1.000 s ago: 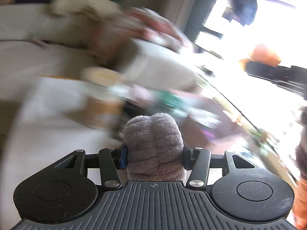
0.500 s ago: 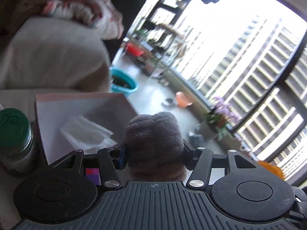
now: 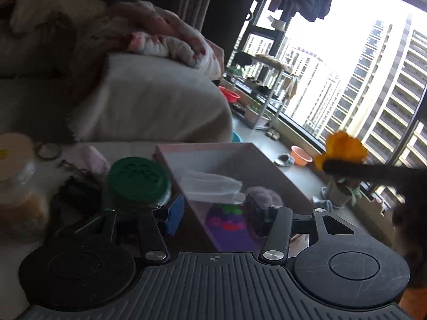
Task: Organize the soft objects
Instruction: 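Drop the sock into the pink box with the left tool while the right tool places the flower there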
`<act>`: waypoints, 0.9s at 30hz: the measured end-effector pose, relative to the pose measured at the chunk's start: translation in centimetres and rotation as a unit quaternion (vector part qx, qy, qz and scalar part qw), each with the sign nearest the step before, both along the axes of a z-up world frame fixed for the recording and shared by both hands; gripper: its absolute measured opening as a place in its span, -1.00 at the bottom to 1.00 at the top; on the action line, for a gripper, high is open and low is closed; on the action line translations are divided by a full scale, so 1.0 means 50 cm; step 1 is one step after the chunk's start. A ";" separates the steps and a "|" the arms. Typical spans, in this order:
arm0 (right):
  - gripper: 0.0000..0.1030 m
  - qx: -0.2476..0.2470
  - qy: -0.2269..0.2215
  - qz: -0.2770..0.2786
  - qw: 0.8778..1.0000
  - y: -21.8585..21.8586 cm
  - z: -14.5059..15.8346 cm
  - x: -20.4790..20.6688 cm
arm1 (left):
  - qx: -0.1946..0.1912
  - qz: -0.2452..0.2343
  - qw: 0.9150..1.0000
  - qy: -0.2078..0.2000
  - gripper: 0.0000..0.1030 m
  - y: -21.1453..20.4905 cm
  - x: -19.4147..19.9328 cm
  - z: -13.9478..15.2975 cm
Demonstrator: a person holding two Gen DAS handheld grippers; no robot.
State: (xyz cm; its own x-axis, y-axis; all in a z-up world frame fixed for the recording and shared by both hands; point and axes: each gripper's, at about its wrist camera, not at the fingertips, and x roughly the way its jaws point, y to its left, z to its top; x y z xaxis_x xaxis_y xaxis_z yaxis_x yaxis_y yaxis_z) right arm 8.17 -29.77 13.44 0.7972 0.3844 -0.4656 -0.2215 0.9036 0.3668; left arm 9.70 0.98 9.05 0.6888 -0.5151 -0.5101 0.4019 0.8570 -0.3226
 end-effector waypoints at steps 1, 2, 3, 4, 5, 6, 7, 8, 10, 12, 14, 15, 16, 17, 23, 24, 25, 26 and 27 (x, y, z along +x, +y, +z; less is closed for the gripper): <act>-0.94 0.021 0.017 0.001 1.000 0.004 0.004 0.035 | 0.007 0.006 1.000 -0.005 0.08 0.016 -0.017 -0.003; -0.94 0.045 0.034 0.002 0.998 0.010 0.007 0.072 | 0.014 0.012 1.000 -0.007 0.08 0.040 -0.028 0.000; -0.94 0.068 0.052 0.005 0.996 0.017 0.007 0.106 | 0.024 0.019 1.000 -0.007 0.08 0.059 -0.028 -0.004; -0.93 0.085 0.077 0.006 0.993 0.025 0.001 0.137 | 0.035 0.028 0.999 -0.006 0.08 0.079 -0.038 -0.008; -0.88 0.096 0.104 0.002 0.990 0.035 -0.008 0.166 | 0.043 0.038 0.998 -0.003 0.08 0.108 -0.045 -0.014; -0.78 0.101 0.121 -0.002 0.987 0.045 -0.019 0.186 | 0.049 0.049 0.998 0.002 0.08 0.130 -0.049 -0.020; -0.71 0.099 0.127 -0.007 0.987 0.054 -0.027 0.197 | 0.054 0.061 0.997 0.008 0.08 0.150 -0.050 -0.027; -0.56 0.086 0.128 -0.020 0.988 0.064 -0.034 0.201 | 0.059 0.074 0.995 0.016 0.08 0.170 -0.049 -0.035; -0.38 0.053 0.120 -0.044 0.990 0.077 -0.044 0.193 | 0.058 0.096 0.993 0.030 0.08 0.214 -0.055 -0.054; -0.27 0.014 0.109 -0.061 0.992 0.087 -0.051 0.173 | 0.047 0.110 0.992 0.045 0.08 0.247 -0.057 -0.071; -0.22 -0.025 0.099 -0.066 0.993 0.096 -0.055 0.152 | 0.032 0.118 0.991 0.055 0.08 0.264 -0.053 -0.084; -0.21 -0.042 0.094 -0.067 0.992 0.100 -0.055 0.139 | 0.026 0.120 0.991 0.056 0.08 0.266 -0.051 -0.086; -0.21 -0.058 0.086 -0.065 0.993 0.106 -0.056 0.128 | 0.020 0.119 0.991 0.056 0.08 0.265 -0.050 -0.088; -0.19 -0.075 0.074 -0.058 0.993 0.114 -0.055 0.110 | 0.016 0.117 0.991 0.056 0.08 0.259 -0.048 -0.088; 0.08 -0.158 -0.003 -0.015 0.987 0.173 -0.045 0.021 | 0.042 0.106 0.992 0.060 0.08 0.218 -0.032 -0.102; 0.08 -0.165 -0.012 -0.008 0.986 0.186 -0.042 0.014 | 0.053 0.113 0.990 0.059 0.08 0.212 -0.028 -0.105; 0.09 -0.168 -0.018 0.001 0.986 0.197 -0.041 0.005 | 0.062 0.121 0.989 0.058 0.08 0.209 -0.025 -0.109; 0.09 -0.165 -0.019 0.012 0.986 0.204 -0.041 -0.004 | 0.068 0.129 0.988 0.059 0.08 0.207 -0.022 -0.112; 0.09 -0.161 -0.020 0.026 0.986 0.213 -0.042 -0.011 | 0.071 0.134 0.986 0.064 0.08 0.207 -0.019 -0.114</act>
State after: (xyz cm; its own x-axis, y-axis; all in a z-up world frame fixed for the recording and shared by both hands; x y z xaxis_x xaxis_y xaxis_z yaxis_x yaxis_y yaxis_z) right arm 7.63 -19.13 11.36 0.8003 0.2627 -0.5389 -0.2797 0.9587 0.0520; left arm 8.77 11.31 3.33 0.7163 -0.2410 -0.6549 0.1191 0.9669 -0.2255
